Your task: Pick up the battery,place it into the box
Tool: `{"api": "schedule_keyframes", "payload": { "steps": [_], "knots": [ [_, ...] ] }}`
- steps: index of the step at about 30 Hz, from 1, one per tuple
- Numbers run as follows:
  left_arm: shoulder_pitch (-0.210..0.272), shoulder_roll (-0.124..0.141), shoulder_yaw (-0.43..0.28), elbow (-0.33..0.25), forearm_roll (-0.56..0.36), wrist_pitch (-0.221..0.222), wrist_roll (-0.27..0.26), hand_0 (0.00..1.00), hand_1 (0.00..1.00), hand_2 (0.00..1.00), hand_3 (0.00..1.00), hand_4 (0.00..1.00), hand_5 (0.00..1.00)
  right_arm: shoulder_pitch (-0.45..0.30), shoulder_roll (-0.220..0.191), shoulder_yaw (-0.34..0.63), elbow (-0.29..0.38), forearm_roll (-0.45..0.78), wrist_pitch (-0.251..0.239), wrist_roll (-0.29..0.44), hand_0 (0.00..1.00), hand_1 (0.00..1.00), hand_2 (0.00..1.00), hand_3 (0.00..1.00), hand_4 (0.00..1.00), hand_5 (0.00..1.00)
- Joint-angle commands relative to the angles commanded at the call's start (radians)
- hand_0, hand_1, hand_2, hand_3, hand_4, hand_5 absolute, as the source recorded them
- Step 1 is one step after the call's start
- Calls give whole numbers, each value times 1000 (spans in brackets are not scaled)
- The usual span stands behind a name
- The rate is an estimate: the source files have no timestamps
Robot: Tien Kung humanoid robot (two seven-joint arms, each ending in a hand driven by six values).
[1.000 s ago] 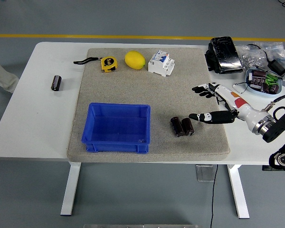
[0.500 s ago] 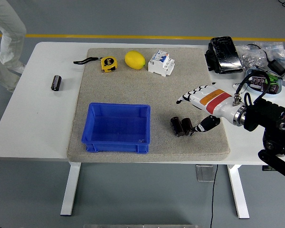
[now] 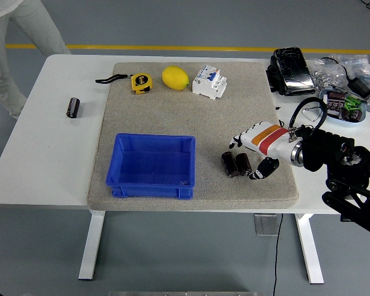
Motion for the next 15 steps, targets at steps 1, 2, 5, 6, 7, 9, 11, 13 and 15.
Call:
{"api": "schedule_keyframes", "payload": {
  "steps": [1,2,5,6,7,9,11,13,15],
  "knots": [
    [0,0,0,0,1,-1,1,754,763,815,632,634,527,2,5,-4,-6,6,0,-3,707,661,692,770,998,193],
    [0,1,1,-1,0,-1,1,754,763,815,632,634,527,4,10,-7,-10,9,2,-6,707,661,692,770,998,193],
    [0,1,2,-2,1,-2,2,754,760,811,631,633,523,11,23,-17,-23,16,8,-16,690,654,689,775,998,203],
    [0,1,2,-2,1,-2,2,754,760,811,631,633,523,13,26,-20,-28,17,10,-18,690,654,689,775,998,203],
    [0,1,2,-2,2,-2,2,754,760,811,631,633,523,16,31,-24,-36,20,12,-19,690,654,689,775,998,203],
    [-1,1,2,-2,2,-2,2,754,758,812,630,632,521,22,39,-29,-54,23,14,-23,675,643,684,774,998,216],
    [-1,1,3,-2,3,-1,2,754,758,812,630,632,521,26,45,-33,-69,23,16,-27,675,643,684,774,998,216],
    [-2,2,3,-2,3,0,2,754,758,812,630,632,521,30,51,-36,-86,22,17,-31,675,643,684,774,998,216],
    [-2,2,2,-2,4,0,2,754,758,808,629,632,521,33,56,-39,-100,22,14,-34,658,621,673,762,998,218]
  ]
}}
